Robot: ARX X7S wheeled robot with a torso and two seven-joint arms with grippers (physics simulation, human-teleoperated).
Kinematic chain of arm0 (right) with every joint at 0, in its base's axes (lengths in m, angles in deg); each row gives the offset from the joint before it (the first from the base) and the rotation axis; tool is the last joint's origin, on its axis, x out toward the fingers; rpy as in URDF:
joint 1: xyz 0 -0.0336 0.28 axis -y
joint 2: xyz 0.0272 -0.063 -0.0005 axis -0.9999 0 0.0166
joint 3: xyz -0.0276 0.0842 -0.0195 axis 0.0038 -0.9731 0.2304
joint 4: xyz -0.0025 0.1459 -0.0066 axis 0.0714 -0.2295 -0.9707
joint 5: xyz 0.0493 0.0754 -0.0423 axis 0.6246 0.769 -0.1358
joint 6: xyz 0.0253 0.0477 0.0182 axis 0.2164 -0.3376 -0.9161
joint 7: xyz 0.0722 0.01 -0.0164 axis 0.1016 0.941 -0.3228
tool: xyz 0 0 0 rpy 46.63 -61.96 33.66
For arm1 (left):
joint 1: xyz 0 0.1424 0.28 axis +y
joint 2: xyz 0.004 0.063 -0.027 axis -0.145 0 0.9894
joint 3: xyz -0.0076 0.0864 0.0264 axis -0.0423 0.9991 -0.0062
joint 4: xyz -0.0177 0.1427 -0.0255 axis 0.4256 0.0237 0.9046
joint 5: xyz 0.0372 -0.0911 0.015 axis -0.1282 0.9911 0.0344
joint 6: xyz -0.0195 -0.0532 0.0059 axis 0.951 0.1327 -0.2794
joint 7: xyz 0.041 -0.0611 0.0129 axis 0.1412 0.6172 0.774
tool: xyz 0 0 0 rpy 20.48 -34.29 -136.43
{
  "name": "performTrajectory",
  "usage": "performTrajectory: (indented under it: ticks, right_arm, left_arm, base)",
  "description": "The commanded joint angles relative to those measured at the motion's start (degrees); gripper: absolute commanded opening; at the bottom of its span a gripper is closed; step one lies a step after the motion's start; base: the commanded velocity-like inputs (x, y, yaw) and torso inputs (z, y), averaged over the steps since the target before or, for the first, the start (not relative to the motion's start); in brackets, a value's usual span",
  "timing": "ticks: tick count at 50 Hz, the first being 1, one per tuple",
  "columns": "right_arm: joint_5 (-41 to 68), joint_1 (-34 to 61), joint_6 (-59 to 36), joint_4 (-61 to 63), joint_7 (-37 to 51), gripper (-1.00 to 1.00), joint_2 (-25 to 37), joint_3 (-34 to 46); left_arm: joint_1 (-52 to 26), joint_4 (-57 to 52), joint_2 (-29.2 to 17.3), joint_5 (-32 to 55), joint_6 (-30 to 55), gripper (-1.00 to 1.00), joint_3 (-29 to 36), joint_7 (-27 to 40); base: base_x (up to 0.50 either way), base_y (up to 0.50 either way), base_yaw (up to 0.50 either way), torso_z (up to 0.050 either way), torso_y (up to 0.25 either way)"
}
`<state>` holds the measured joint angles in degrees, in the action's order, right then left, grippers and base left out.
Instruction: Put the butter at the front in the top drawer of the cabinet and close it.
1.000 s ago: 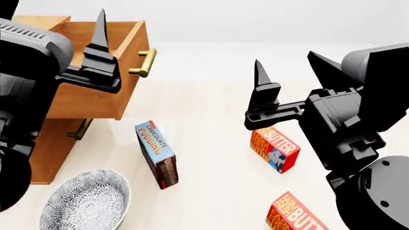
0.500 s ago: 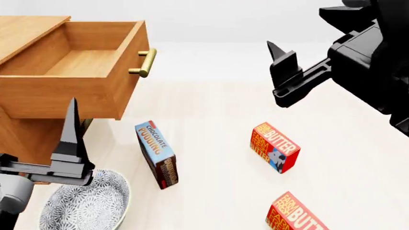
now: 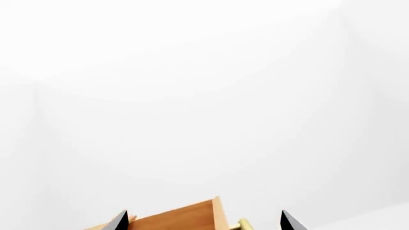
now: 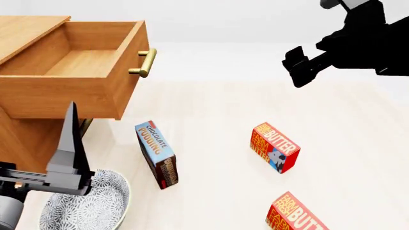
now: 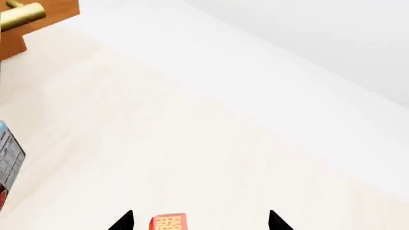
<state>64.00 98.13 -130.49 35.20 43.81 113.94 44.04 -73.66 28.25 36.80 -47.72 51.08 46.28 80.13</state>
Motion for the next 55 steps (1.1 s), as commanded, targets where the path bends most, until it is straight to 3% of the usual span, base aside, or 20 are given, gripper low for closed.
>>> performTrajectory:
  ticks: [1,14,36,55]
  right_arm:
    - [-10.59,3.04,6.24,-23.82,-14.35,1.00,-9.79,12.32]
    - [-16.00,0.93,14.30,-37.22,-22.75,1.00,-15.60,19.07]
    - [-20.69,-4.28,29.28,-58.51,-30.88,1.00,-27.13,21.71]
    - [-27.32,-8.63,30.03,-59.04,-31.22,1.00,-28.00,16.15]
  left_arm:
    - [-0.35,1.06,0.72,-0.89,-1.64,1.00,1.81,-0.49]
    - [0.02,3.85,2.63,-2.95,-4.70,1.00,3.98,-2.24]
    - [-0.49,4.87,4.44,-4.18,-5.50,1.00,6.84,-2.17]
    - [-0.59,4.42,4.38,-3.34,-5.52,1.00,6.90,-1.86]
  base:
    - [0.00,0.00,0.00,0.000,0.000]
    - [0.00,0.00,0.00,0.000,0.000]
    - [0.00,0.00,0.00,0.000,0.000]
    - [0.00,0.00,0.00,0.000,0.000]
